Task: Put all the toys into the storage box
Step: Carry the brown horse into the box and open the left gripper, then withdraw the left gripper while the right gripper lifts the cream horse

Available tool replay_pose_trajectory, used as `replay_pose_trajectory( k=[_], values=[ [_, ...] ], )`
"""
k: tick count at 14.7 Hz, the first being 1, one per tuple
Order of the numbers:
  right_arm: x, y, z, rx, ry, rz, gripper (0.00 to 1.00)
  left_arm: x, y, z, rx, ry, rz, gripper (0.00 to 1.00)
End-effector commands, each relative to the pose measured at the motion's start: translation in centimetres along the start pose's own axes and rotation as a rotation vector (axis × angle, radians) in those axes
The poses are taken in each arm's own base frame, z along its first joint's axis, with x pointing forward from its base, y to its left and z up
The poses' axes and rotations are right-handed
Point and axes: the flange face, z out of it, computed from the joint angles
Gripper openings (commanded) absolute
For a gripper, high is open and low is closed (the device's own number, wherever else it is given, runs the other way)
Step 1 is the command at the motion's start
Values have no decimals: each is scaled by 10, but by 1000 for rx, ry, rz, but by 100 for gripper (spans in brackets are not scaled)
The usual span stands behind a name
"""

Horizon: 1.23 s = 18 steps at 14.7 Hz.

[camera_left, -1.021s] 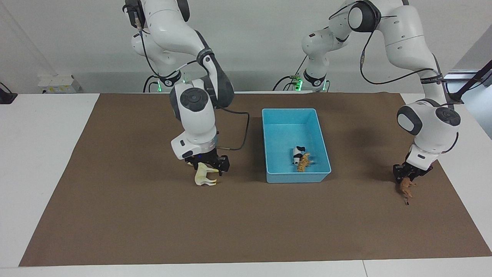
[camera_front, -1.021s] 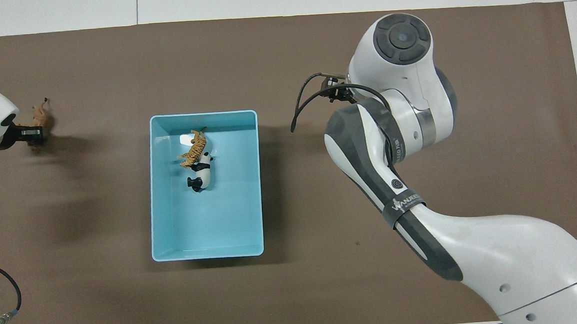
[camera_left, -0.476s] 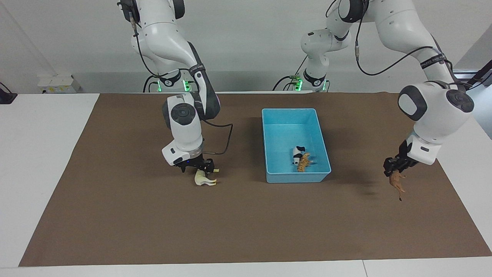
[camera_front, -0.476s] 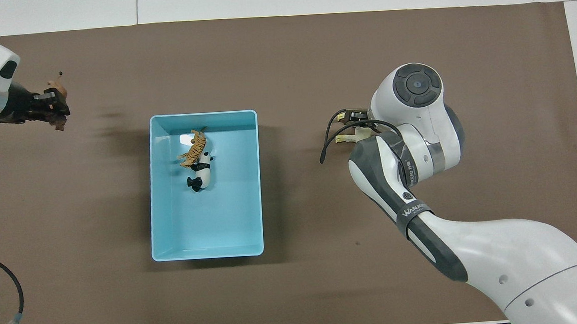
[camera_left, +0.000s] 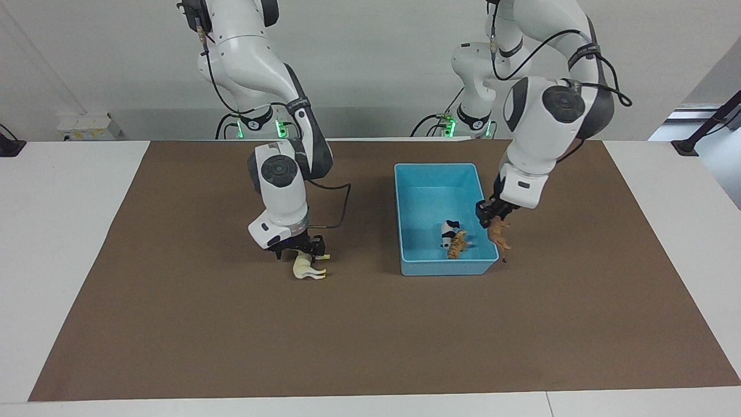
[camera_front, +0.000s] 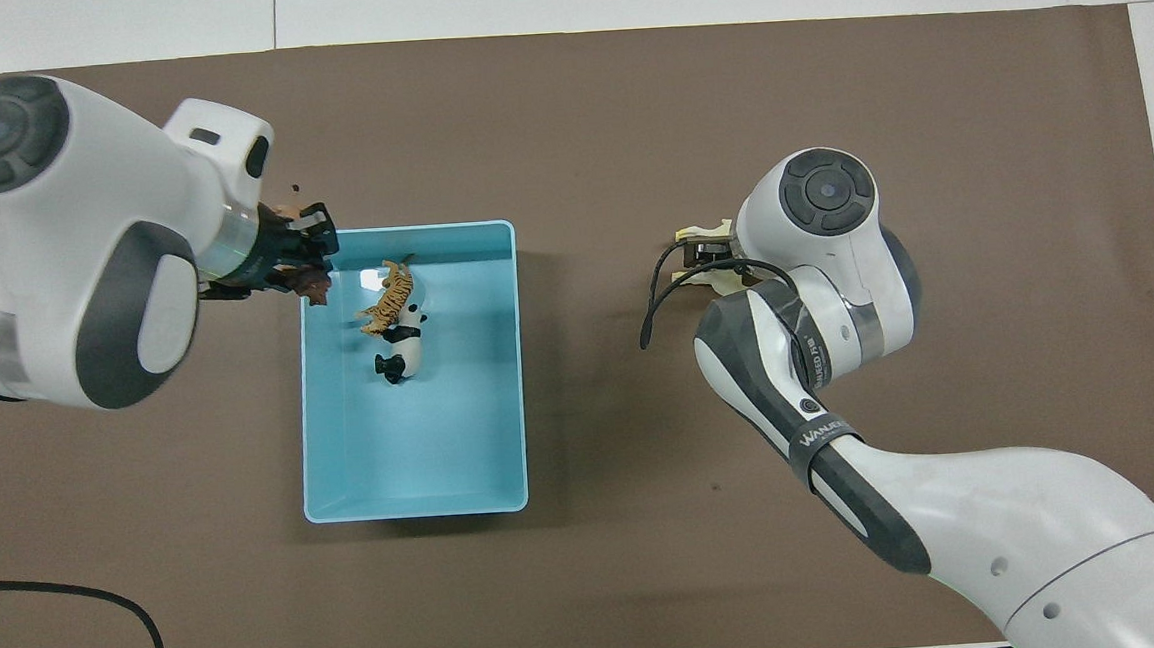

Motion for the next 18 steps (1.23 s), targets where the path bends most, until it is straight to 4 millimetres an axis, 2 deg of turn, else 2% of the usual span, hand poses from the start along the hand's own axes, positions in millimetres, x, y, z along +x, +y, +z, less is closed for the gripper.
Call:
replay_pose_trajectory(
  k=[1, 2, 3, 4, 5, 6, 10, 11, 12, 13, 15, 18],
  values=[
    [-13, 12, 6, 9, 25, -34, 100, -43, 0, 26, -46, 42, -68, 0],
    [-13, 10, 10, 9, 29, -33, 100, -48, -2, 30, -46, 43, -64, 25],
    [-13, 8, 11, 12, 36, -36, 95, -46, -3, 29, -47, 44, -65, 71],
    [-13, 7, 10, 12, 36, -38, 79, -43, -4, 28, -50, 48, -63, 100],
    [-12, 5, 9, 15, 40, -42, 42, -41, -3, 26, -54, 52, -63, 100],
    [-12, 4, 8, 15, 40, -41, 0, -37, -1, 22, -61, 60, -63, 100],
    [0, -4, -12, 15, 44, -34, 0, -22, -7, 2, -82, 91, -80, 100],
    [5, -13, -26, 9, 30, -36, 0, -11, -20, -4, -82, 100, -90, 100],
    [9, -23, -45, 4, 17, -37, 0, 4, -36, -16, -86, 114, -100, 100],
    [17, -29, -69, -3, 5, -27, 0, 13, -46, -29, -82, 115, -89, 100],
    [25, -46, -121, -6, -4, -26, 0, 37, -78, -56, -60, 104, -38, 100],
    [18, -82, -212, 14, -1, -15, 0, 60, -129, -90, -22, 75, 86, 100]
  ],
)
